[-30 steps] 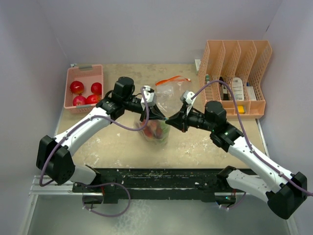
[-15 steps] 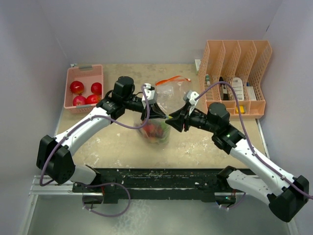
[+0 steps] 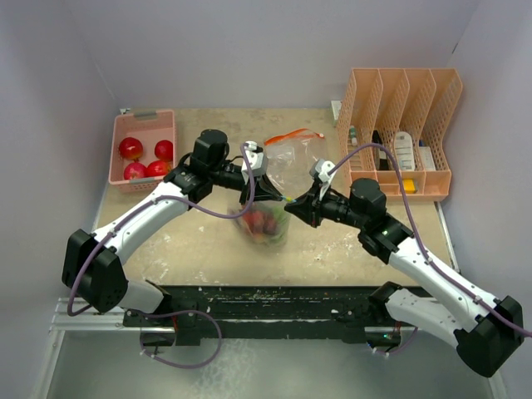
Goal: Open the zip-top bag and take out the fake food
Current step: Adjust the zipper food storage bag at the center of the board.
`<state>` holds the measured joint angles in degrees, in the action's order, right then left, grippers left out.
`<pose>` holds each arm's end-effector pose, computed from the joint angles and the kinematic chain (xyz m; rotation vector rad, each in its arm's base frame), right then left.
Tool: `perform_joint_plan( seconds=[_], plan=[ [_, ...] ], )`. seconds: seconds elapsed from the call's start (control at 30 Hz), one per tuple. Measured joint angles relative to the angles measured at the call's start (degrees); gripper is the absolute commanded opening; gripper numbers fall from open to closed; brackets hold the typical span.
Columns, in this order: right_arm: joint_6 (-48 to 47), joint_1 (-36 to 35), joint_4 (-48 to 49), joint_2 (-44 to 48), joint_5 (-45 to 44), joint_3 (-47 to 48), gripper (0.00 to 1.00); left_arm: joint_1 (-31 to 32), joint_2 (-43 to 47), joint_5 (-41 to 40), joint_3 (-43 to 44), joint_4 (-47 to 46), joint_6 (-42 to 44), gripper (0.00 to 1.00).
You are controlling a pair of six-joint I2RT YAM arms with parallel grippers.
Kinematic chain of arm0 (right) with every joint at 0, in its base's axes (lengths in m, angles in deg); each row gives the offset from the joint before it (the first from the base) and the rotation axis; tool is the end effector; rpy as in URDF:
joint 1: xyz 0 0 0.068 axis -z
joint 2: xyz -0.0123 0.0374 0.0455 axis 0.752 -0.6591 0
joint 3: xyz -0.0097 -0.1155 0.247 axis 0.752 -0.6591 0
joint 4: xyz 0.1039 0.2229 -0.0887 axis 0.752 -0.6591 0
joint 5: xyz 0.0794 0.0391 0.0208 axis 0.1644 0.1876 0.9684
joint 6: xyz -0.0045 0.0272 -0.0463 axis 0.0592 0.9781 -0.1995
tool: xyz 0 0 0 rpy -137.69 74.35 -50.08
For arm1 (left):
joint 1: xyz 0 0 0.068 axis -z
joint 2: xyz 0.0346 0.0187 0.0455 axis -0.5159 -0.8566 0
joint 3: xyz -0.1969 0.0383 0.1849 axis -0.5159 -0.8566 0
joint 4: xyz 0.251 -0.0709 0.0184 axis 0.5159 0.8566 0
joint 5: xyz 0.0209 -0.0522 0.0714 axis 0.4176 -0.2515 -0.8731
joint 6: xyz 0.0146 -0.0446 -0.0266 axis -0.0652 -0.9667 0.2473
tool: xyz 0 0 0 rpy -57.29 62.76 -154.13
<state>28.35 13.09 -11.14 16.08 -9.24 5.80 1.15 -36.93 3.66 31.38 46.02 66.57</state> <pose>0.1687 0.1413 0.3239 -0.7652 1.5428 0.9783 0.2503 -0.1953 0.3342 1.4118 1.3069 -1.2379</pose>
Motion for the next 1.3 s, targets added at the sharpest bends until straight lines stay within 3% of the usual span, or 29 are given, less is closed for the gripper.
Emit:
perform_joint_plan(
  seconds=[0.17,0.2,0.33,0.47,0.97,1.07,1.2,1.3],
  plan=[
    [0.1,0.0,0.2,0.0,-0.3,0.0,0.00,0.0,0.0,-0.3,0.0,-0.1,-0.1,0.00],
    [0.1,0.0,0.2,0.0,-0.3,0.0,0.00,0.0,0.0,-0.4,0.0,-0.1,-0.2,0.04],
    [0.1,0.0,0.2,0.0,-0.5,0.0,0.00,0.0,0.0,-0.6,0.0,-0.7,-0.7,0.38],
    [0.1,0.0,0.2,0.0,-0.5,0.0,0.00,0.0,0.0,-0.3,0.0,-2.9,-2.4,0.52],
    [0.1,0.0,1.1,-1.5,-0.5,0.0,0.00,1.6,-2.3,1.9,1.4,-6.6,-5.9,0.42],
    [0.1,0.0,1.1,-1.5,-0.5,0.0,0.00,2.6,-2.8,1.7,1.4,-6.3,-5.9,0.32],
    [0.1,0.0,0.9,-1.5,-0.7,0.0,0.00,3.2,-3.3,1.6,1.4,-5.6,-5.9,0.00],
    [0.1,0.1,0.6,-1.5,-1.1,0.0,0.00,3.2,-3.3,1.7,1.5,-4.7,-5.3,0.00]
  ],
)
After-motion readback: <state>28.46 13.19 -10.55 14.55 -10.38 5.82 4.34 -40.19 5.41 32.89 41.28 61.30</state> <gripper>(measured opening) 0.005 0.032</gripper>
